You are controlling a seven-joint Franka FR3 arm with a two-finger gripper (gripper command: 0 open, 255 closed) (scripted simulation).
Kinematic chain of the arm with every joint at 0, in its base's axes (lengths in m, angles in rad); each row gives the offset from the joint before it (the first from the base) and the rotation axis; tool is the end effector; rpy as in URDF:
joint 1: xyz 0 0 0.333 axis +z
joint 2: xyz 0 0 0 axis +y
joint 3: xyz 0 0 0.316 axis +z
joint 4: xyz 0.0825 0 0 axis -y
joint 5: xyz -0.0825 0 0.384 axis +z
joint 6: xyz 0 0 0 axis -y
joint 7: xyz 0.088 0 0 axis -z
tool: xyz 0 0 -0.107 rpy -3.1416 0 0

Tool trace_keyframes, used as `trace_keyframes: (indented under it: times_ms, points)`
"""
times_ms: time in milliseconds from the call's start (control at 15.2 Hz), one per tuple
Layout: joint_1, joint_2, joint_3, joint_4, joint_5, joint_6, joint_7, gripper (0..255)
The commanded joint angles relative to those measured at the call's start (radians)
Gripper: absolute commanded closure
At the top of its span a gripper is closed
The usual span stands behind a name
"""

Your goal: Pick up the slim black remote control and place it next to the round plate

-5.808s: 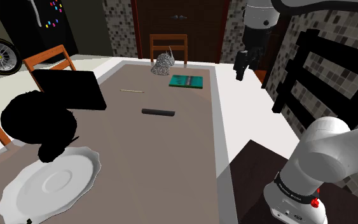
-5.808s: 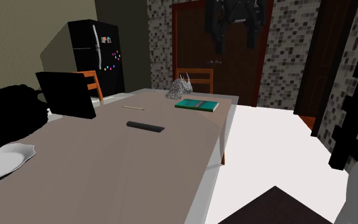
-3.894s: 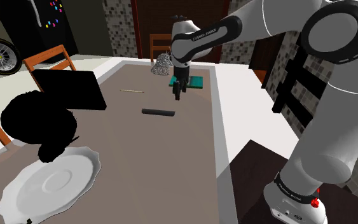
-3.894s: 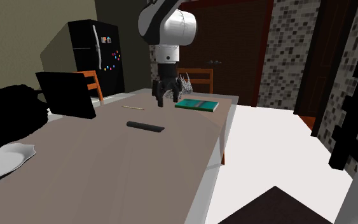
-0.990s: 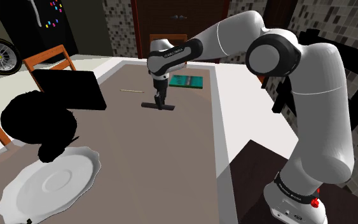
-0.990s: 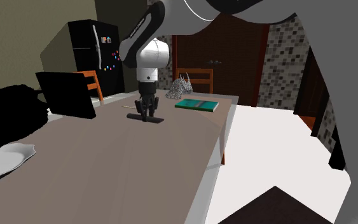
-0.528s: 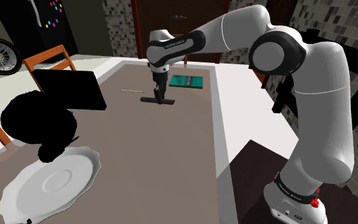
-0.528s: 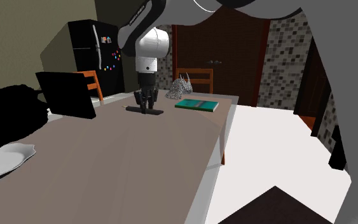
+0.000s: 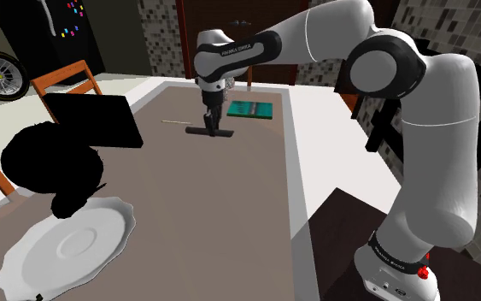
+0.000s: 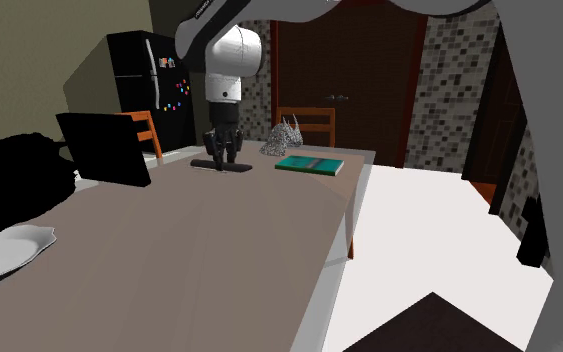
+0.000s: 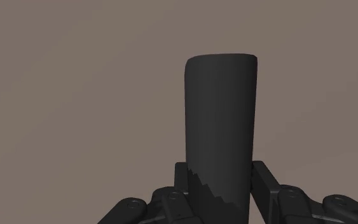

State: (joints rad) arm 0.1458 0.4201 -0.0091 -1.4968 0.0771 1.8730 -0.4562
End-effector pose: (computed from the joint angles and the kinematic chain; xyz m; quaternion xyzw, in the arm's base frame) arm 0.6695 0.0989 0.4247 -0.9590 -0.2805 0.0161 0.0377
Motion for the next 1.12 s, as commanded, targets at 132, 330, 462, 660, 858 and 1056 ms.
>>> trace_keyframes:
  times_ms: [132, 330, 462, 660, 858, 1056]
  points:
    - [0.052, -0.083, 0.023, -0.126, -0.004, 0.048, 0.072, 255]
    - [0.091, -0.132, 0.043, -0.198, -0.007, 0.076, 0.13, 255]
    - [0.117, -0.159, 0.057, -0.238, -0.008, 0.092, 0.169, 255]
    - [0.155, -0.195, 0.081, -0.289, -0.01, 0.112, 0.231, 255]
    - [0.194, -0.222, 0.106, -0.328, -0.011, 0.129, 0.294, 255]
    - [0.232, -0.241, 0.133, -0.357, -0.012, 0.142, 0.359, 255]
